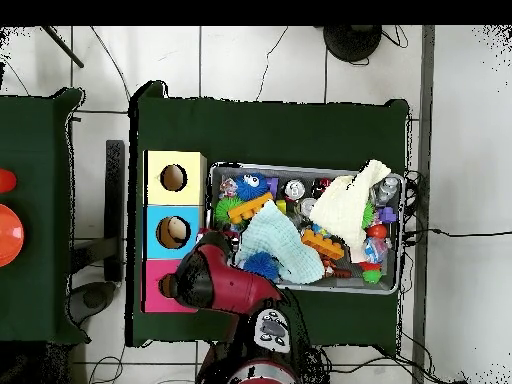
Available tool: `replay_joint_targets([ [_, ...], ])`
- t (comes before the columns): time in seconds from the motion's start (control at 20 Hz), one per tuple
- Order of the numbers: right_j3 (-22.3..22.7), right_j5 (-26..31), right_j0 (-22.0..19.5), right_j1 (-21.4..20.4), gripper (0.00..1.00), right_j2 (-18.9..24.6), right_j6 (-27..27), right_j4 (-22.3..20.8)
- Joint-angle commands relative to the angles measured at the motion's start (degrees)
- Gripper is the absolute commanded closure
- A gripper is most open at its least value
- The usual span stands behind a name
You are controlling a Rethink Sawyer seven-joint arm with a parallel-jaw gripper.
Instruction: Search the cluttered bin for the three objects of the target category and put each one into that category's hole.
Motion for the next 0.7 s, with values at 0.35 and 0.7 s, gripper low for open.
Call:
replay_joint_targets([
  [0.35,-4.9,11.9,-0.1,-4.8,1.0,-2.1,7.3,0.4],
  [0.7,-4.9,15.4,-0.1,-7.1,1.0,-2.4,7.0,-0.1],
])
